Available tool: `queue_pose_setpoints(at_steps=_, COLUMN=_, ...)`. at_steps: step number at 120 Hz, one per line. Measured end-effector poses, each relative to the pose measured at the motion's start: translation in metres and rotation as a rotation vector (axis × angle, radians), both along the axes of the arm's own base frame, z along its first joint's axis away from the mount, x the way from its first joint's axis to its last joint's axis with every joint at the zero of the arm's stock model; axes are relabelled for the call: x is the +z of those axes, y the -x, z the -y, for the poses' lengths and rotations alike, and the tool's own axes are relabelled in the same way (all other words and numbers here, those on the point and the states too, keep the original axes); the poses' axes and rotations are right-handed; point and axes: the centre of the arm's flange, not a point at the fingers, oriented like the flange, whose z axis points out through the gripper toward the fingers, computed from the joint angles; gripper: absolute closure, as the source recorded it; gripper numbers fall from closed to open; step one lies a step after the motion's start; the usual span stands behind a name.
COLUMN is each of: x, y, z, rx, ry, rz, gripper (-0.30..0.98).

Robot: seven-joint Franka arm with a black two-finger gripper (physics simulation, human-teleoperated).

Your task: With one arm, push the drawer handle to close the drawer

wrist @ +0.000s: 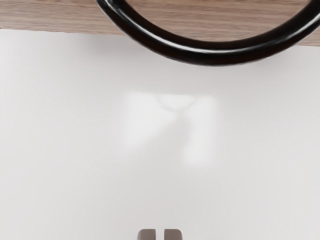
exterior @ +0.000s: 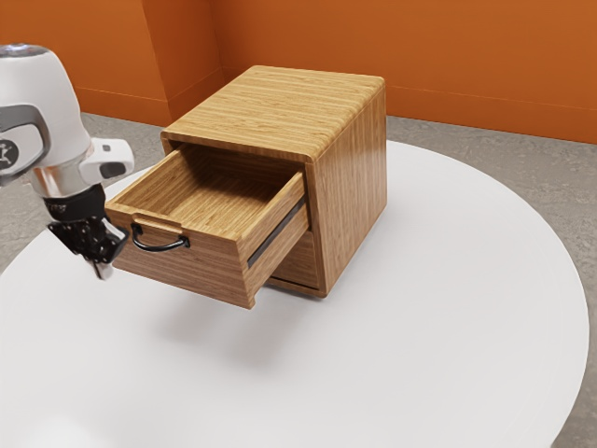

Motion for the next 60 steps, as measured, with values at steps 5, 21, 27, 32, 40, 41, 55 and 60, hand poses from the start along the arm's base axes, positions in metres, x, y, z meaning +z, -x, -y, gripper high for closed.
queue_pose_setpoints(at_steps=5, x=-0.001, y=-0.001, z=0.0, rx=-0.001, ry=-0.003, rz=0.012, gripper=0.78)
queue_pose_setpoints(at_steps=21, x=0.0, y=-0.005, z=0.003, rx=-0.016, ry=-0.01, rz=0.04, gripper=0.78)
queue_pose_setpoints(at_steps=27, x=-0.003, y=-0.009, z=0.004, rx=-0.027, ry=-0.011, rz=0.038, gripper=0.78)
queue_pose_setpoints(at_steps=32, x=-0.007, y=-0.011, z=0.007, rx=-0.038, ry=-0.01, rz=0.032, gripper=0.78)
queue_pose_setpoints(at_steps=40, x=-0.01, y=-0.016, z=0.014, rx=-0.061, ry=-0.009, rz=0.028, gripper=0.78)
queue_pose_setpoints(at_steps=41, x=-0.011, y=-0.016, z=0.015, rx=-0.063, ry=-0.009, rz=0.028, gripper=0.78)
queue_pose_setpoints(at_steps=55, x=-0.015, y=-0.024, z=0.018, rx=-0.085, ry=-0.009, rz=0.031, gripper=0.78)
queue_pose_setpoints(at_steps=60, x=-0.014, y=-0.026, z=0.019, rx=-0.091, ry=-0.009, rz=0.037, gripper=0.78)
